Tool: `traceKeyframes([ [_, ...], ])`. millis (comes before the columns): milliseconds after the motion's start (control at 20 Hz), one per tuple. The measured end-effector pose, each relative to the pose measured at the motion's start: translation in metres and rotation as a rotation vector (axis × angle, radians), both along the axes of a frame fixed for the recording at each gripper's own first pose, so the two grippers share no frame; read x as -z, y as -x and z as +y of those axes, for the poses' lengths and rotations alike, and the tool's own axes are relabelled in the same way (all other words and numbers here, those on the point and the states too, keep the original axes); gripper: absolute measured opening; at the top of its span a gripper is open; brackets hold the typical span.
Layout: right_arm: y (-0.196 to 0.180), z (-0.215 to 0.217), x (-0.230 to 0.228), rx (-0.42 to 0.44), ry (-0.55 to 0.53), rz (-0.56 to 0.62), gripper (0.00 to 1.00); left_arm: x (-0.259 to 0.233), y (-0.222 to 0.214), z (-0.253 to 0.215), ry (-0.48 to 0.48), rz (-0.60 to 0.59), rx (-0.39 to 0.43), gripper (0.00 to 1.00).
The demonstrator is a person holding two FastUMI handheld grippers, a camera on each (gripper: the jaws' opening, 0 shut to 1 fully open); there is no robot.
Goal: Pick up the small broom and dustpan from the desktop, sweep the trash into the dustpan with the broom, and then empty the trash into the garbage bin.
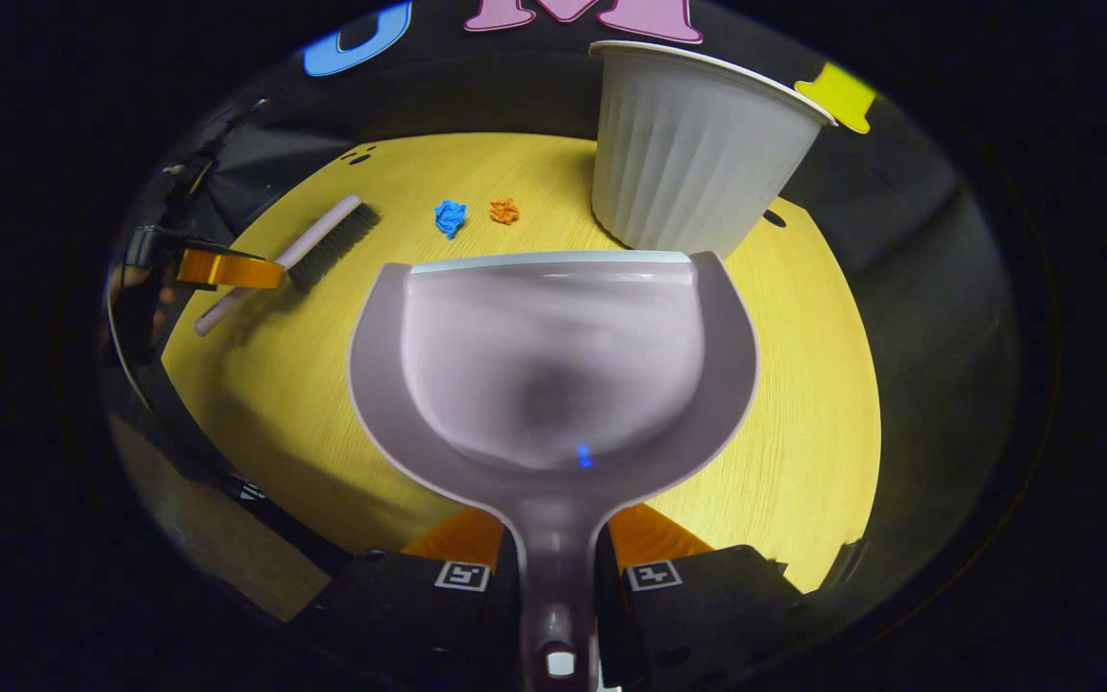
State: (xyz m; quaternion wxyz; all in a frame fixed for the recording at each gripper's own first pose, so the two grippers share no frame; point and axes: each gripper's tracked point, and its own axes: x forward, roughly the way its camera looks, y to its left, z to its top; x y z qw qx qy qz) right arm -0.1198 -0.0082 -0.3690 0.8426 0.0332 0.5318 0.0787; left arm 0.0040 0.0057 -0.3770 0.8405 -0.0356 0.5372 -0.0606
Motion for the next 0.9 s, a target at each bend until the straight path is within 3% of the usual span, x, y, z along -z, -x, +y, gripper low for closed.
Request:
traceKeyframes([
  [150, 0.005, 0.002, -0.004, 0.005, -0.02, 0.008, 0.33, 0.022, -0.01, 0.001, -0.021, 0.045, 0.006, 0.8],
  [250, 0.008, 0.002, -0.007, 0.01, -0.025, 0.011, 0.36, 0.032, -0.016, 0.003, -0.031, 0.063, 0.004, 0.76],
  [500, 0.013, 0.001, -0.008, 0.016, -0.009, 0.029, 0.36, 0.047, -0.022, 0.009, -0.056, 0.087, 0.001, 0.51],
  [550, 0.014, 0.002, -0.009, 0.011, -0.011, 0.03, 0.4, 0.051, -0.026, 0.01, -0.064, 0.084, -0.002, 0.42],
  [750, 0.015, 0.014, -0.014, -0.045, -0.025, 0.068, 0.36, 0.037, -0.055, 0.014, -0.104, 0.011, 0.078, 0.3],
  [900, 0.018, 0.016, -0.009, -0.13, 0.022, 0.168, 0.36, 0.021, -0.099, 0.0, -0.141, -0.067, 0.212, 0.31],
])
